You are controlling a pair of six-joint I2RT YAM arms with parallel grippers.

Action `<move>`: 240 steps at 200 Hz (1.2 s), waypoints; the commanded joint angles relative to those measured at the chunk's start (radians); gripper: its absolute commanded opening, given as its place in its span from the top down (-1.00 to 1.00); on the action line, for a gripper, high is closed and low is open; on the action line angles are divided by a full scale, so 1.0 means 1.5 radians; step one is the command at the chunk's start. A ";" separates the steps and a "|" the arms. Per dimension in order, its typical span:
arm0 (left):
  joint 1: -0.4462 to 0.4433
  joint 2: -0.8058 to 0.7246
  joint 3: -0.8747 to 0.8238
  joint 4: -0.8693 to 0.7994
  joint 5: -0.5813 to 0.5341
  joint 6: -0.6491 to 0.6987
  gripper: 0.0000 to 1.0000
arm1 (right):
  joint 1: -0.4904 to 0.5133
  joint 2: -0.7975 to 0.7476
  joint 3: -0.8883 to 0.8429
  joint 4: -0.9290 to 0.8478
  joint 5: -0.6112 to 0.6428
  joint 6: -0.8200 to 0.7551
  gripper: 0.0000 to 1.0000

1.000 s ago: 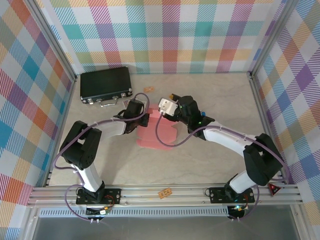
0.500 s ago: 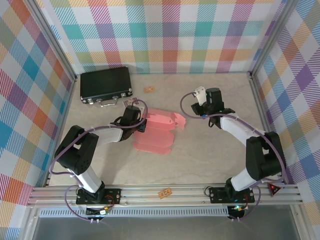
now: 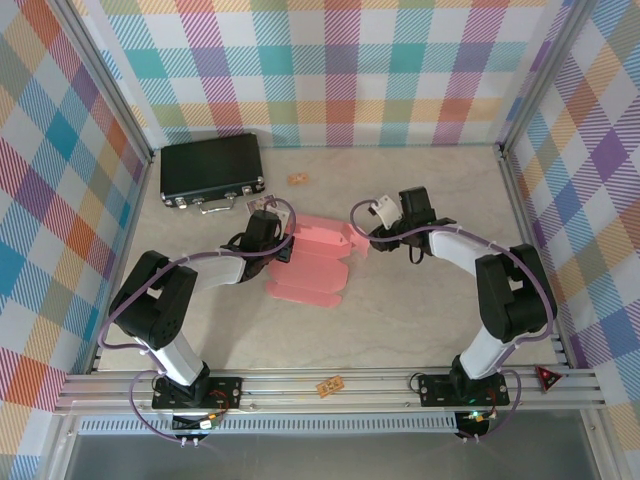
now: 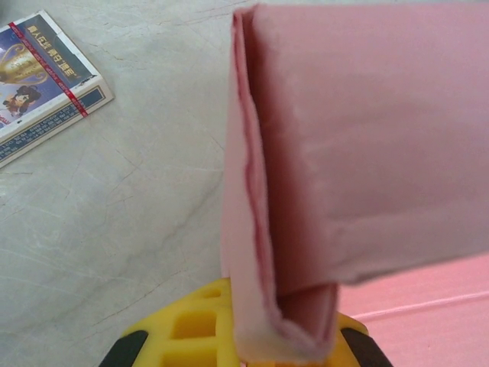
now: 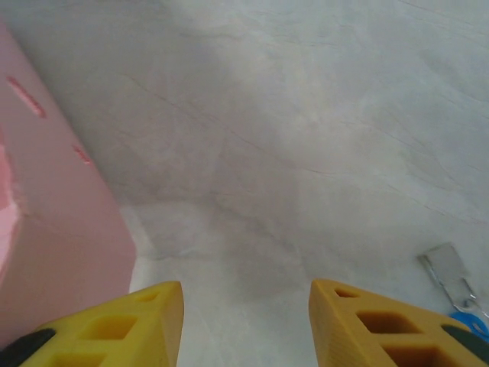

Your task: Fold the paper box

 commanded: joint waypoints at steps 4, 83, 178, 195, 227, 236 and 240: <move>-0.005 -0.004 -0.002 0.011 -0.017 -0.007 1.00 | 0.015 0.012 0.022 -0.028 -0.065 -0.032 0.05; -0.004 0.010 0.003 0.009 -0.020 -0.030 1.00 | 0.061 0.049 0.089 -0.102 -0.094 -0.080 0.05; -0.005 0.014 0.007 0.003 -0.016 -0.047 1.00 | 0.093 0.114 0.174 -0.143 -0.115 -0.060 0.08; -0.005 0.014 0.005 0.003 -0.015 -0.049 1.00 | 0.097 0.123 0.185 -0.147 -0.118 -0.056 0.08; -0.006 0.013 0.003 0.003 -0.015 -0.056 1.00 | 0.102 0.137 0.201 -0.153 -0.126 -0.042 0.08; -0.006 0.012 0.003 0.003 -0.015 -0.056 1.00 | 0.103 0.141 0.206 -0.155 -0.123 -0.037 0.08; -0.006 0.012 0.002 0.003 -0.015 -0.057 1.00 | 0.104 0.144 0.209 -0.157 -0.123 -0.035 0.08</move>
